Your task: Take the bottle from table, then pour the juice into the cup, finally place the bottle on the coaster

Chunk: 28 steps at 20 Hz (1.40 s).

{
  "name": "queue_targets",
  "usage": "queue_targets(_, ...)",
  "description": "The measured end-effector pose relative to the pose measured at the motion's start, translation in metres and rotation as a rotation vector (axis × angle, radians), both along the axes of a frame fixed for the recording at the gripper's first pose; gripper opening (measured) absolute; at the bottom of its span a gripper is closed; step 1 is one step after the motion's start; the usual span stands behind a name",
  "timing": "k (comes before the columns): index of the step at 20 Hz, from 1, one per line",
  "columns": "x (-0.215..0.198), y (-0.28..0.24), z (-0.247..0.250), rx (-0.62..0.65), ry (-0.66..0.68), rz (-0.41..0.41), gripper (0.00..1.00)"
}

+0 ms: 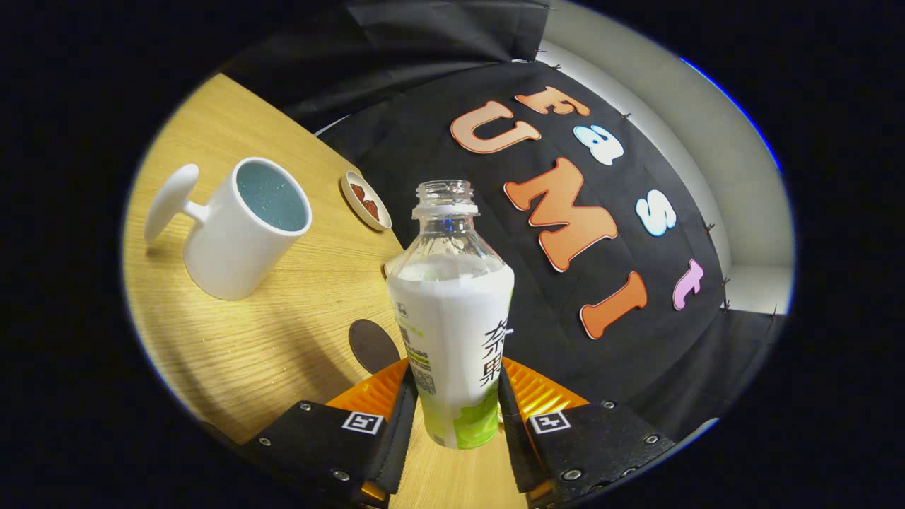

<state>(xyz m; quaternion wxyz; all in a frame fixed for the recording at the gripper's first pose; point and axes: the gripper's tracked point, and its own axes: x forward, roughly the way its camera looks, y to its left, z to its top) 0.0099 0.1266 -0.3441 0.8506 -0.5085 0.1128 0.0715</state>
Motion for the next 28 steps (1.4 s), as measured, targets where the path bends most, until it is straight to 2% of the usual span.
queue_targets(4, 0.007, 0.009, -0.011, -0.121, -0.016, 0.050, 0.60)
queue_targets(8, 0.006, 0.016, -0.023, -0.170, 0.006, 0.086, 0.60)
queue_targets(20, 0.023, 0.032, -0.009, -0.374, -0.105, 0.180, 0.60)
queue_targets(28, 0.026, 0.042, -0.004, -0.450, -0.158, 0.224, 0.60)
